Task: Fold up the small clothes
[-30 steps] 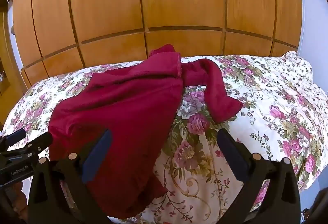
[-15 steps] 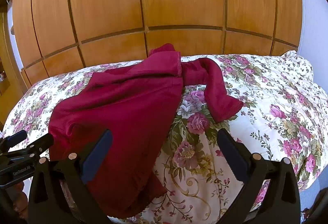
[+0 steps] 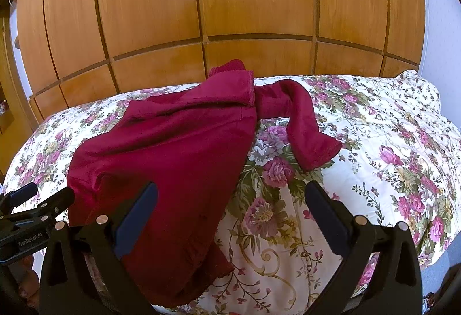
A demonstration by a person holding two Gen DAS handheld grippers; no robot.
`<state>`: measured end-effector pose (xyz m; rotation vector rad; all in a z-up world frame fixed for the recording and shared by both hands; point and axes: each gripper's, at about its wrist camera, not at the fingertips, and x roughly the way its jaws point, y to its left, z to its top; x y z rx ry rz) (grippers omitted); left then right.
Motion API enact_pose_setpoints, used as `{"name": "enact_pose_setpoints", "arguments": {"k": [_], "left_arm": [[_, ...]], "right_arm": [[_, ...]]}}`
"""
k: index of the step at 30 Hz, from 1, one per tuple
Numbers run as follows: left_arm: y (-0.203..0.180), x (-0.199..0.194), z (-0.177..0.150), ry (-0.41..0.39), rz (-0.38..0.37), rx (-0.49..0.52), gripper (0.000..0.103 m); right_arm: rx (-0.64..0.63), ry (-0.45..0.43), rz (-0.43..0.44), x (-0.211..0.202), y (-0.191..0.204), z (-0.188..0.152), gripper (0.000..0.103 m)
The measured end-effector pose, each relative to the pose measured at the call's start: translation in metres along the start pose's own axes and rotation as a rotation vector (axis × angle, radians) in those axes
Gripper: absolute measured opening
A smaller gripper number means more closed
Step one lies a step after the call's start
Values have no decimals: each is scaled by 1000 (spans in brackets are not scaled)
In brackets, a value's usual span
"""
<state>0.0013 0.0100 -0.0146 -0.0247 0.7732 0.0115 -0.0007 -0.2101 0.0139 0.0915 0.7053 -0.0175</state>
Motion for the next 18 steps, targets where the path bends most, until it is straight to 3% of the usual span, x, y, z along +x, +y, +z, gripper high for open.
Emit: {"name": "enact_pose_setpoints", "arguments": {"k": [18], "left_arm": [[-5, 6, 0, 23, -27, 9, 100]], "right_arm": [[-8, 16, -3, 4, 2, -3, 101]]}}
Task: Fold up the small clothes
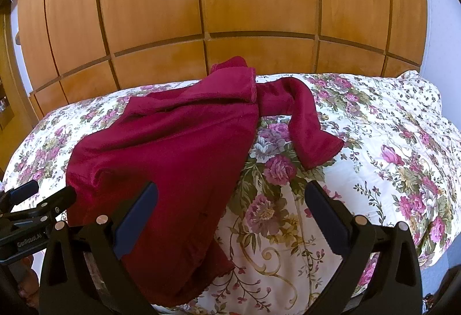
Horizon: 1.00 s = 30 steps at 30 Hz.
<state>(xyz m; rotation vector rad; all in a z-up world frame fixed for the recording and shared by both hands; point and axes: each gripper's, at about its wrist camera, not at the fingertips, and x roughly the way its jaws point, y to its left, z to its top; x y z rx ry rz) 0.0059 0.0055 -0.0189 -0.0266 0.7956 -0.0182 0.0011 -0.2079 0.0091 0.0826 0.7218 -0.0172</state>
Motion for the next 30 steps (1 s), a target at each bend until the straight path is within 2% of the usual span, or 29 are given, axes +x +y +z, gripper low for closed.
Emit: {"name": "enact_pose_setpoints", "arguments": {"k": [9, 12, 14, 16, 19, 23, 27, 30], "left_arm": [[2, 17, -4, 61, -39, 13, 100], [6, 28, -4, 105, -82, 3, 100], [14, 37, -5, 147, -141, -32, 100], [29, 47, -6, 183, -213, -121, 100], [49, 59, -1, 208, -201, -235, 100], [61, 66, 18, 223, -259, -273, 99], [59, 71, 42, 233, -219, -246, 99], [47, 74, 64, 190, -186, -176, 99]], "right_arm": [[-9, 34, -21, 15, -5, -3, 101], [-12, 43, -32, 23, -9, -4, 101], [-23, 37, -43, 31, -13, -5, 101], [-37, 32, -53, 41, -17, -3, 101], [-59, 24, -83, 60, -24, 1, 101], [-47, 13, -71, 89, -40, 8, 101], [-23, 29, -73, 117, -54, 12, 101], [-40, 51, -119, 133, -56, 14, 101]]}}
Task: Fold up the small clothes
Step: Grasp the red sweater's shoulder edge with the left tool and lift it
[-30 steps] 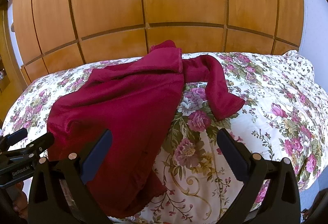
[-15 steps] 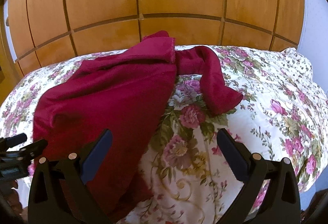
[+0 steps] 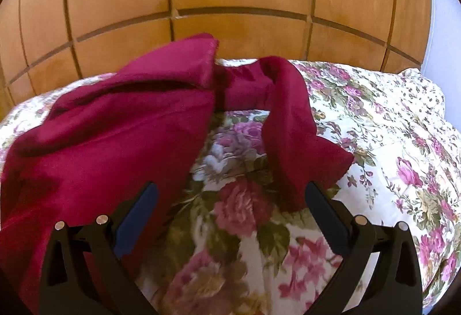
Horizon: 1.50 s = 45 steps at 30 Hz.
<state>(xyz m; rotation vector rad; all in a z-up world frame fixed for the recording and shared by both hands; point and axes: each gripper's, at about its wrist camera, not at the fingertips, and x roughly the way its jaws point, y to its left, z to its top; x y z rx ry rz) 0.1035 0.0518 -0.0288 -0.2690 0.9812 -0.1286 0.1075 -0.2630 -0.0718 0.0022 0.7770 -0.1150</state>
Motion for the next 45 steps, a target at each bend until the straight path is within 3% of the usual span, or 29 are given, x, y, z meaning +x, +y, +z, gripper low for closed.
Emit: {"name": "enact_pose_setpoints", "arguments": {"k": [3, 9, 13, 16, 17, 19, 22, 24, 25, 26, 28, 33, 37, 40, 45], "left_arm": [[-31, 8, 21, -35, 41, 145, 99], [-119, 31, 33, -205, 108, 604, 99], [-156, 49, 35, -265, 61, 749, 99], [-169, 71, 44, -209, -81, 784, 99], [-170, 76, 46, -195, -97, 784, 99], [-178, 92, 50, -205, -44, 780, 98], [-182, 106, 53, -225, 19, 779, 69], [-180, 116, 57, -182, 8, 745, 57], [-180, 118, 58, -165, -2, 732, 45], [-179, 118, 58, -162, -6, 738, 33], [-177, 113, 57, -190, -17, 744, 23], [-150, 90, 72, -179, -128, 634, 18], [-122, 67, 87, -250, -103, 551, 13], [-82, 48, 105, -263, -161, 414, 13], [-9, 20, 129, -346, -82, 247, 13]], "right_arm": [[0, 5, -29, 17, -1, -4, 101], [45, 29, -22, 27, -8, -11, 101], [67, 24, 0, 27, -13, -14, 101], [71, 21, 2, 26, -12, -15, 101], [71, 20, 2, 26, -12, -16, 101], [72, 18, 3, 25, -12, -17, 101], [78, 7, 11, 25, -12, -17, 101], [81, 4, 16, 24, -13, -18, 101], [83, 4, 18, 24, -14, -19, 101], [83, 5, 18, 24, -14, -19, 101], [84, 5, 20, 24, -14, -18, 101], [85, 4, 19, 24, -14, -18, 101], [83, 5, 17, 24, -14, -18, 101], [83, 4, 15, 24, -14, -18, 101], [84, 4, 16, 24, -14, -18, 101]]}}
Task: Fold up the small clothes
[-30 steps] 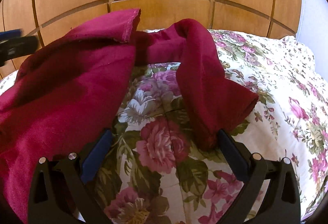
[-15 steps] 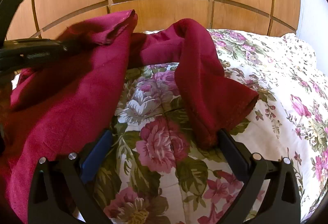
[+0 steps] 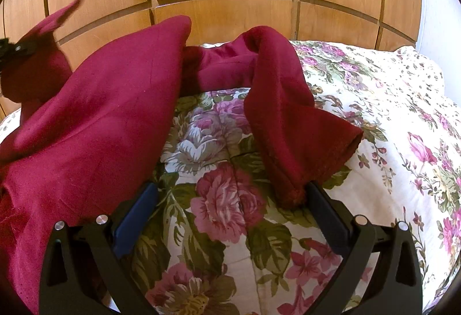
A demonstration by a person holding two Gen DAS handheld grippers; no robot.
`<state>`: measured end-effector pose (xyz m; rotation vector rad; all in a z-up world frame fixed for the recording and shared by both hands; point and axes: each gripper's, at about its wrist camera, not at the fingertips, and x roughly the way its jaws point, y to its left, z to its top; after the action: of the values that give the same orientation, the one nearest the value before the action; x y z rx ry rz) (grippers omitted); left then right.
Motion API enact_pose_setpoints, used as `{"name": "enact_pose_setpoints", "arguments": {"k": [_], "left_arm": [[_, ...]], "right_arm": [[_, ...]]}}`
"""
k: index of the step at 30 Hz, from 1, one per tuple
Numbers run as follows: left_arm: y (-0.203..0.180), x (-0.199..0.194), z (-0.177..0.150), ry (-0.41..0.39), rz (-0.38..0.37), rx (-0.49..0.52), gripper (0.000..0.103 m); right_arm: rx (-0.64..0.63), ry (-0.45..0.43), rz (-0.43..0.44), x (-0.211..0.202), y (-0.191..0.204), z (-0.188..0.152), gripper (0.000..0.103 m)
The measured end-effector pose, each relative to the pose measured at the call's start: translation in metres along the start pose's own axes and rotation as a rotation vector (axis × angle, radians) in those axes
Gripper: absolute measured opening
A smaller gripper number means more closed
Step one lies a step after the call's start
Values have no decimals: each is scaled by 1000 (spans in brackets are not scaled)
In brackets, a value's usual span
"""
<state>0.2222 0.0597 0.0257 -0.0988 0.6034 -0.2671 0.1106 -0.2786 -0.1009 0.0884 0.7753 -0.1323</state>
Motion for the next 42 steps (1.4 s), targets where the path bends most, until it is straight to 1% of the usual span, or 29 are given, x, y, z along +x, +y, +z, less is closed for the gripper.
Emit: {"name": "enact_pose_setpoints", "arguments": {"k": [2, 5, 7, 8, 11, 16, 17, 19, 22, 24, 27, 28, 29, 30, 31, 33, 34, 35, 36, 37, 38, 40, 42], "left_arm": [[26, -8, 4, -17, 49, -48, 13], [80, -29, 10, -66, 198, -114, 13], [111, -40, 13, -88, 275, -148, 13], [123, -44, 14, -93, 301, -165, 13], [176, -60, 14, -101, 407, -249, 12], [225, -71, -6, -82, 493, -344, 12], [231, -73, -8, -83, 515, -357, 12], [246, -74, -16, -81, 582, -363, 12], [270, -78, -27, -73, 635, -397, 12], [284, -75, -35, -54, 669, -404, 12], [290, -59, -48, -2, 746, -359, 12], [297, -56, -56, 13, 765, -381, 12], [301, -55, -61, 21, 769, -402, 12], [309, -52, -73, 46, 775, -455, 12], [310, -49, -80, 68, 778, -483, 12], [312, -45, -92, 111, 760, -526, 14], [312, -45, -96, 118, 756, -532, 23], [308, -50, -97, 109, 748, -534, 41], [304, -54, -98, 88, 727, -534, 52], [296, -61, -99, 55, 691, -531, 74], [285, -71, -101, 9, 650, -516, 82], [267, -82, -103, -35, 626, -487, 82], [246, -95, -111, -53, 612, -483, 82]], "right_arm": [[1, -1, 1, 0, 0, 0, 101], [3, -2, 1, -1, 0, -1, 101], [2, -1, 1, -1, 0, -1, 101], [1, -1, 0, -1, 0, -1, 101], [2, -2, 1, -2, -1, -1, 101], [3, -4, 2, -2, -1, -1, 101], [3, -4, 2, -2, 0, -1, 101], [3, -4, 3, -2, -1, -2, 101], [4, -4, 3, -2, -1, -1, 101], [3, -4, 2, -2, -1, -1, 101], [4, -5, 3, -2, -2, -2, 101], [6, -5, 6, -3, -2, -2, 101], [8, -6, 8, -2, -3, -2, 101], [10, -6, 11, -2, -4, -2, 101], [11, -7, 12, -2, -4, -2, 101], [10, -7, 12, -2, -4, -2, 101], [10, -8, 12, -2, -4, -2, 101], [10, -7, 12, -2, -4, -2, 101], [10, -7, 13, -2, -4, -2, 101], [11, -7, 13, -2, -4, -2, 101], [12, -7, 16, -2, -5, -3, 101], [22, -10, 41, -4, -8, -3, 101], [33, -15, 77, -7, -12, -4, 101]]}}
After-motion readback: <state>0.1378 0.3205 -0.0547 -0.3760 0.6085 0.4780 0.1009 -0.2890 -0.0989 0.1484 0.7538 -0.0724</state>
